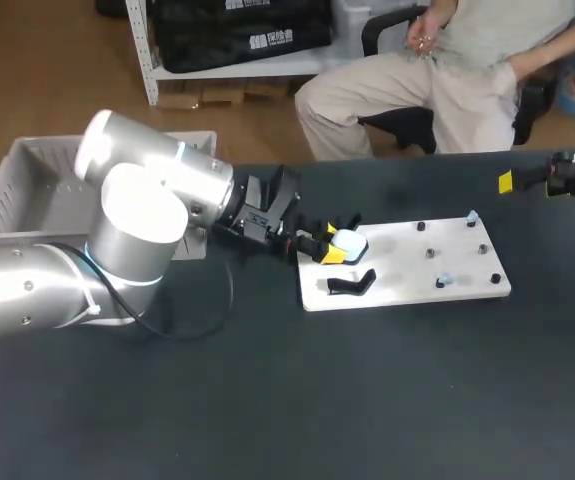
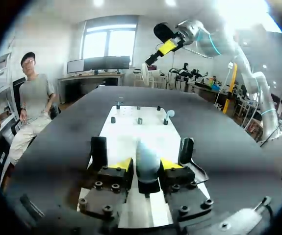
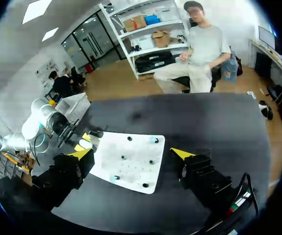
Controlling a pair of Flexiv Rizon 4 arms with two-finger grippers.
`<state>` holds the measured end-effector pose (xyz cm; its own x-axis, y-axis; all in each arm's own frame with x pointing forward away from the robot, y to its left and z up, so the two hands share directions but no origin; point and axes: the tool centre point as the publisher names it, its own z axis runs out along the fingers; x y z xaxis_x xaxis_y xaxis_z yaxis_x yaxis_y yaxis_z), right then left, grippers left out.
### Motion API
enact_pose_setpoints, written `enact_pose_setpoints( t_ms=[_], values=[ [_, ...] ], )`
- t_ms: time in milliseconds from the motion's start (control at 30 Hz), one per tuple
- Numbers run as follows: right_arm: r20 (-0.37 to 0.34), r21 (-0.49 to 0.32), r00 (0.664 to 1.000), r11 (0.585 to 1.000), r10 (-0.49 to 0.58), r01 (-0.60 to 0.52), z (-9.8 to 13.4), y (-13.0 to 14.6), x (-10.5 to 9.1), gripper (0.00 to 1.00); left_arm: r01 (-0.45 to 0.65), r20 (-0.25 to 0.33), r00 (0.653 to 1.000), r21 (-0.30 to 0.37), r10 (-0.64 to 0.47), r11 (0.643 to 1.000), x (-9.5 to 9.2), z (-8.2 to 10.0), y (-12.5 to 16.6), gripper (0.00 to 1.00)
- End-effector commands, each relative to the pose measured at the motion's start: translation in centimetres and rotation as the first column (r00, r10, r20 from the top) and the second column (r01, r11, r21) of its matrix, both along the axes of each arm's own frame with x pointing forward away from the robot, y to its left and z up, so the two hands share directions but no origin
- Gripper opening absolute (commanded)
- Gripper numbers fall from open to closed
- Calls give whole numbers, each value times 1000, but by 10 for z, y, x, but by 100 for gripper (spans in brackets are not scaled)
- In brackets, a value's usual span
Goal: Pick up each earbud case from the left stands, insert the matching earbuds, close the lid, and place the case in the box.
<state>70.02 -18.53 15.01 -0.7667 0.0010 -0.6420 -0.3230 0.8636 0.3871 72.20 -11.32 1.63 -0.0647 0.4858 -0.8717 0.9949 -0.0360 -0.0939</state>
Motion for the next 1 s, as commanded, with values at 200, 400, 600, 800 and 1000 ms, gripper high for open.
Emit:
enact_pose_setpoints(
  t_ms=[200, 400, 600, 800, 1000],
  values=[
    [0, 1, 1000, 1000, 3, -3, 0, -1, 0, 100, -5, 7, 1000, -15, 5, 1000, -4, 0, 2, 16],
    [0, 1, 1000, 1000, 3, -3, 0, -1, 0, 100, -1, 18, 1000, -49, 2, 999, -10, 14, 8, 0],
    [0, 1, 1000, 1000, 3, -3, 0, -1, 0, 100, -19, 39, 999, -133, 24, 991, -15, 48, 19, 0],
    [0, 1, 1000, 1000, 3, -3, 0, -1, 0, 100, -21, 93, 995, -251, 46, 968, -29, 85, 20, 0],
    [0, 1, 1000, 1000, 3, -3, 0, -1, 0, 100, -32, 112, 991, -361, 77, 932, -42, 109, 18, 0]
  ],
)
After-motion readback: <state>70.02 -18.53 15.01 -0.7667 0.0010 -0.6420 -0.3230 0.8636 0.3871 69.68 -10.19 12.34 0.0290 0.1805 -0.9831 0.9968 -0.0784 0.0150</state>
